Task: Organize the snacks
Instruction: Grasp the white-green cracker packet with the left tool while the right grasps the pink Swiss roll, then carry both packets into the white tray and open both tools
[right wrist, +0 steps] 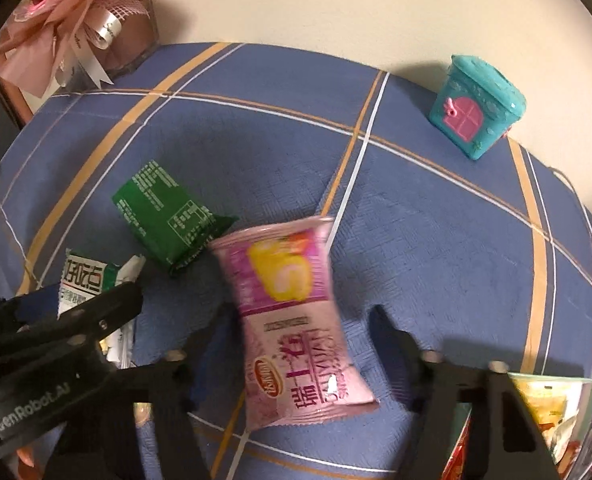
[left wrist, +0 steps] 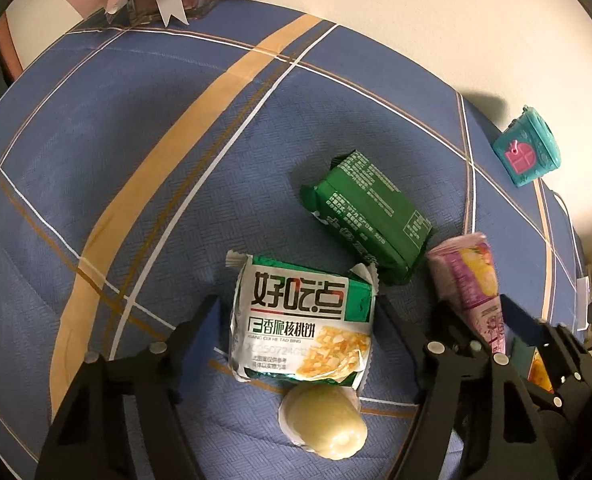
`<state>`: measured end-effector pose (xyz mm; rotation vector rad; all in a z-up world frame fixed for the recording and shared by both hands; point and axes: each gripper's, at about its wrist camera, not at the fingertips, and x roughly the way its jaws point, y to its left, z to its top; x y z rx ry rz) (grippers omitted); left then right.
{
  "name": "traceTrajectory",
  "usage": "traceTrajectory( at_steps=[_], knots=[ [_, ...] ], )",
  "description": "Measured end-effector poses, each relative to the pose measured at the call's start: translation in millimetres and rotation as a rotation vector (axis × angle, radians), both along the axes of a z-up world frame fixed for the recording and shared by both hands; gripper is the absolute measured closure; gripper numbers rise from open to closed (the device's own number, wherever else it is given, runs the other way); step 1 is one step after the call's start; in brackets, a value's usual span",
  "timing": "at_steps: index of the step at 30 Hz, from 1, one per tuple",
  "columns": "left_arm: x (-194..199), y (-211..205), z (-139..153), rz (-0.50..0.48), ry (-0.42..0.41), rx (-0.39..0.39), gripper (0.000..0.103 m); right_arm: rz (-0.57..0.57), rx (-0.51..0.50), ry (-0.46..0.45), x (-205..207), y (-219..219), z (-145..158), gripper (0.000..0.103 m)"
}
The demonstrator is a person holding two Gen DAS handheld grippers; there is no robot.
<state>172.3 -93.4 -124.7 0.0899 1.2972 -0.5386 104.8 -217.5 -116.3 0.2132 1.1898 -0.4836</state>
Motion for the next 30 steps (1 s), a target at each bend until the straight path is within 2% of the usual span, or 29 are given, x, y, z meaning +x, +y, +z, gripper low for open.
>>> traceTrajectory(
  at_steps=[1,2,4,7,15,24,30],
  knots=[
    [0.0,0.5,0.1,0.001,-0.002,0.002,0.03,-0.009,0.013,-0.003,-1.6,-0.9,-0.9,0.054],
    [-0.1,1.3,0.5,0.004,-0.005,0.006,0.035,-0.019,0.026,-0.007,-3.2,-1.8,-1.5,0.055],
    [-0.2,0.9,1.5,0.008,-0.007,0.008,0.038,-0.039,0.038,-0.022,-8.5,-4.0,-0.3,0.061],
    [-0.2,3.3,3.3,0.013,-0.007,0.004,0.043,-0.066,0.067,-0.037,-16.5,-7.0,2.7,0.063],
    [-9.4,8.2,24.7,0.024,-0.036,-0.014,0.045,-0.133,0.094,-0.103,-47.2,-7.0,30.3,0.063],
    [-36.2,8.5,66.0,-0.008,-0.076,-0.05,0.045,-0.172,0.104,-0.109,-84.6,4.9,55.5,0.063],
    [-63.9,9.4,77.3,-0.031,-0.072,-0.047,0.045,-0.188,0.112,-0.13,-110.5,14.4,74.3,0.063]
  ],
)
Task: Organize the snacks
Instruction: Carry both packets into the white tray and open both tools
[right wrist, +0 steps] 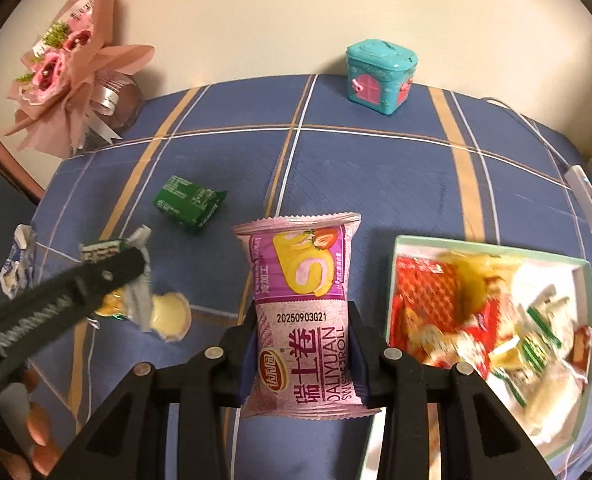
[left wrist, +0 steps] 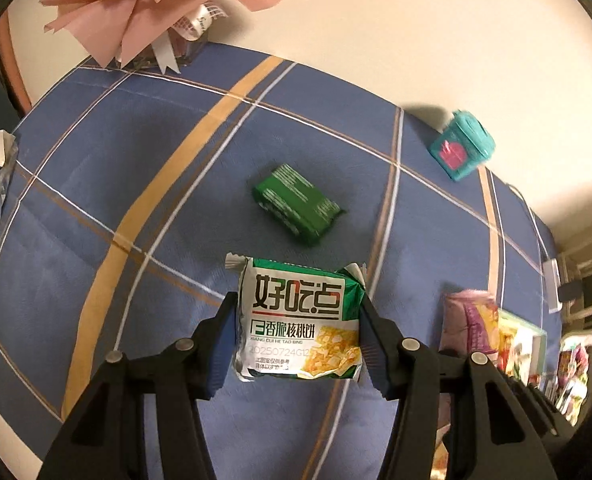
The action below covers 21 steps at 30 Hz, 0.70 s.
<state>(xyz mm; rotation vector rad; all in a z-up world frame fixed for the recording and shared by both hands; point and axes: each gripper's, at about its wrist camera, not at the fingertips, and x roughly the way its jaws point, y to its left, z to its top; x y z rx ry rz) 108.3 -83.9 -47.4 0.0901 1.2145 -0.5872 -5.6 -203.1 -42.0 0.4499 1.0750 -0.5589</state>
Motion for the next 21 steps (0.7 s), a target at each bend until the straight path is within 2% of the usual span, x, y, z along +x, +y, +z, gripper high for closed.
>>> traceTrajectory(
  at_steps=[9,21],
  knots=[
    [-37.9,8.5,18.6,-0.037,-0.049,0.005,0.045,-0.007,-0.005,-0.025,-44.2,18.1,20.9,0.063],
    [-106.9,-14.0,47.6,-0.174,-0.135,-0.029,0.045,-0.081,-0.027,-0.03,-105.6,14.7,35.9,0.063]
  ],
)
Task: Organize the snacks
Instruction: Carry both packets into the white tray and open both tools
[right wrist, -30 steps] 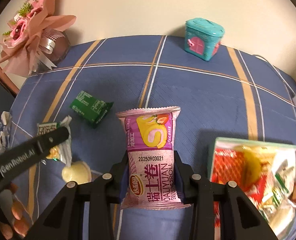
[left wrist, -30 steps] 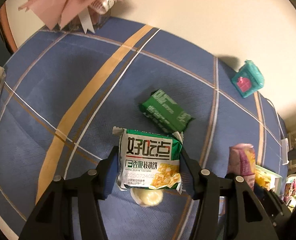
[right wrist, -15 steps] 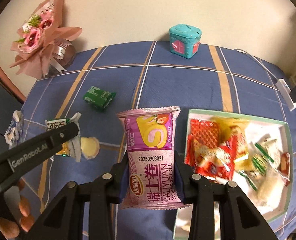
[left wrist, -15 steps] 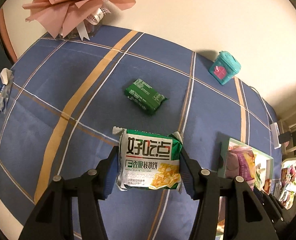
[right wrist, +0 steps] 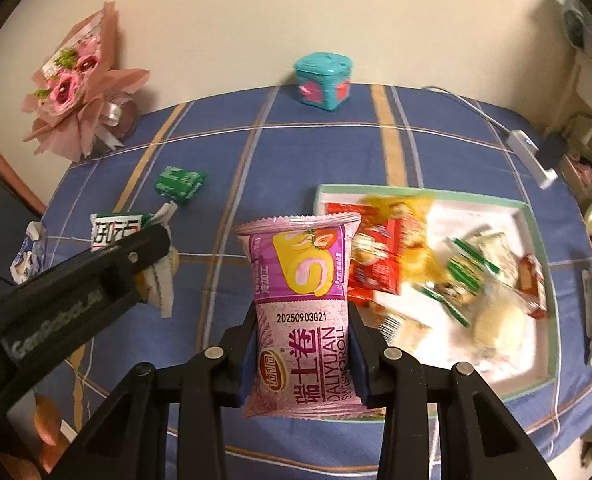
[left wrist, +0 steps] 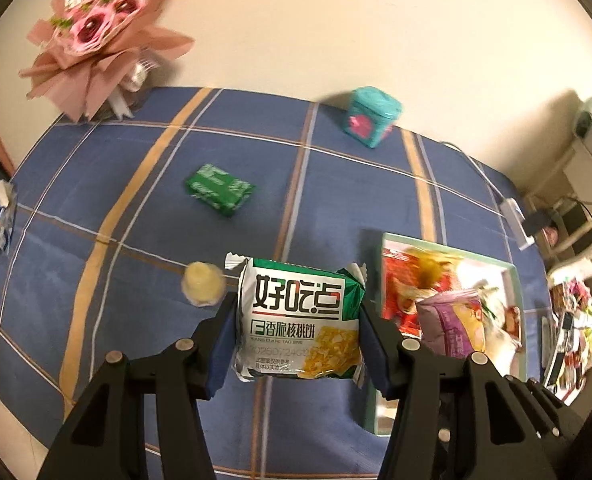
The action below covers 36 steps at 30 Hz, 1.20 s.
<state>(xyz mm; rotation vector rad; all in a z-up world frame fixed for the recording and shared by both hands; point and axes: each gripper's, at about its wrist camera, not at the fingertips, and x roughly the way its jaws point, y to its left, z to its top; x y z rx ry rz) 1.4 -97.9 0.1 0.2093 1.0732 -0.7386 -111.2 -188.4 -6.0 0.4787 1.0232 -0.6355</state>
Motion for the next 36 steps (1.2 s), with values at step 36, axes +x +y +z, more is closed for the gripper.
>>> traceTrajectory(
  at_steps=[36],
  knots=[
    [-133.0,-106.5,-36.9,-0.423,0.025,0.049,0.045,-0.356,0.109,0.001,-113.0,-111.4,-18.2,0.062]
  ],
)
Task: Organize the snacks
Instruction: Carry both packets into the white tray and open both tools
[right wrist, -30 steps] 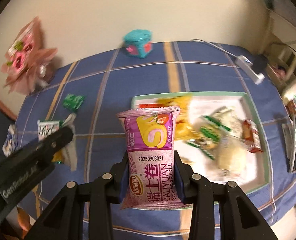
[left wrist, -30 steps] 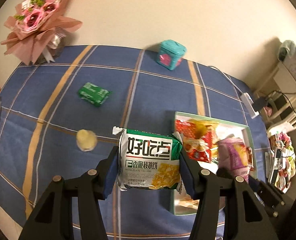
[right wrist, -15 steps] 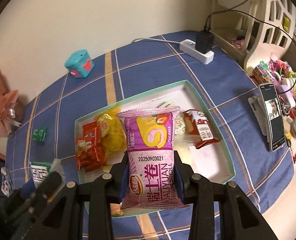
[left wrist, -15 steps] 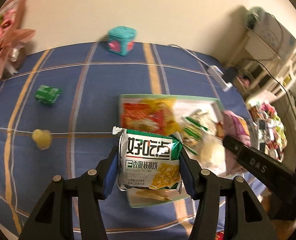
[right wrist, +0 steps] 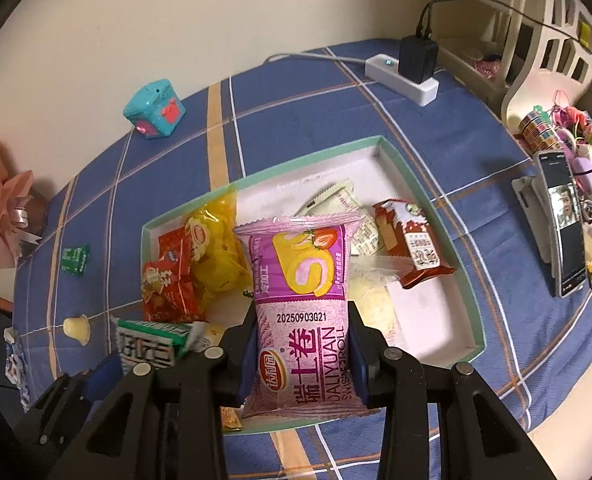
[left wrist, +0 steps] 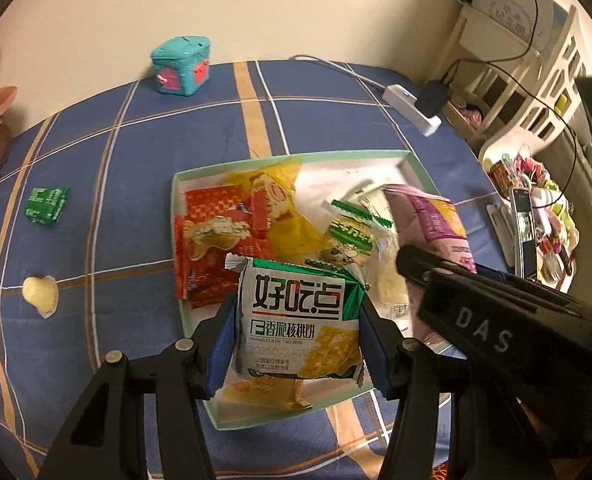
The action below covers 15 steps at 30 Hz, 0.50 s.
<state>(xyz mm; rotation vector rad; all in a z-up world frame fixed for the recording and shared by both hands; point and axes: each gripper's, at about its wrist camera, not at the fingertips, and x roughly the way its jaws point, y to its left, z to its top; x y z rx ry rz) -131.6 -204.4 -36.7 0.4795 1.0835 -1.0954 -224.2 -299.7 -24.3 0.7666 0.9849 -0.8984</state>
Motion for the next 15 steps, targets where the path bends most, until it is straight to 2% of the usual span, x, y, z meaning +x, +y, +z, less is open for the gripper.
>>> traceTrajectory(
  at_steps=[10,15],
  knots=[
    [-7.5,-11.1,-8.2,-0.028,-0.01,-0.002,0.045,0.002,0.017,0.005,0.9,-1.9,-5.2,0.062],
    [-6.0,-11.8,-8.5,-0.021,-0.007,-0.001,0.04,0.004,0.018,0.004,1.3,-1.9,-5.3,0.062]
  ],
)
